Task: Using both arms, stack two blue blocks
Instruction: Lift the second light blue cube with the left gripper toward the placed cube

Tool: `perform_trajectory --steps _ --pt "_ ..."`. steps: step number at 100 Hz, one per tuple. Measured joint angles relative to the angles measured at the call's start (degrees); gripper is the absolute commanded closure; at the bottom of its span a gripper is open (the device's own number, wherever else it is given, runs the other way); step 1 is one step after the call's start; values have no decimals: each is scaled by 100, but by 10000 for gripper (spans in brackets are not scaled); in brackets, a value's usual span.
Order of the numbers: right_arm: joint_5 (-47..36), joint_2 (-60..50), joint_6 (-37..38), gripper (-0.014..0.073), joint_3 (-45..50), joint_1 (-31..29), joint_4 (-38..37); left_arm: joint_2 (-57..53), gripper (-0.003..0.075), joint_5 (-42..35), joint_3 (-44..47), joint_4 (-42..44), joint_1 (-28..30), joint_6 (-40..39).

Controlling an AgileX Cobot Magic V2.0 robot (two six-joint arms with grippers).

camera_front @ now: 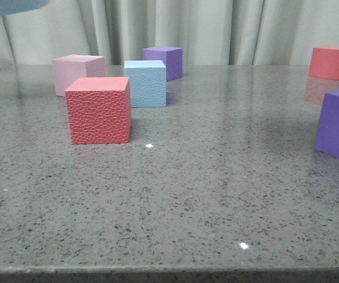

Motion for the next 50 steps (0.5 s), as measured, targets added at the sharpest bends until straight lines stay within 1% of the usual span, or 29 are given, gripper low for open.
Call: perform_trajectory --steps 8,24,32,50 --pt "0 0 0 121 0 0 -134 0 424 -28 0 0 -301 -315" --pt "62 0 -12 121 0 0 -383 27 424 -435 0 0 -859 -815" --pt "64 -10 -12 121 30 0 -435 111 424 -622 -22 0 -1080 -971" --pt "85 -74 -12 121 208 0 -449 542 424 -741 -22 0 -1510 -1135"
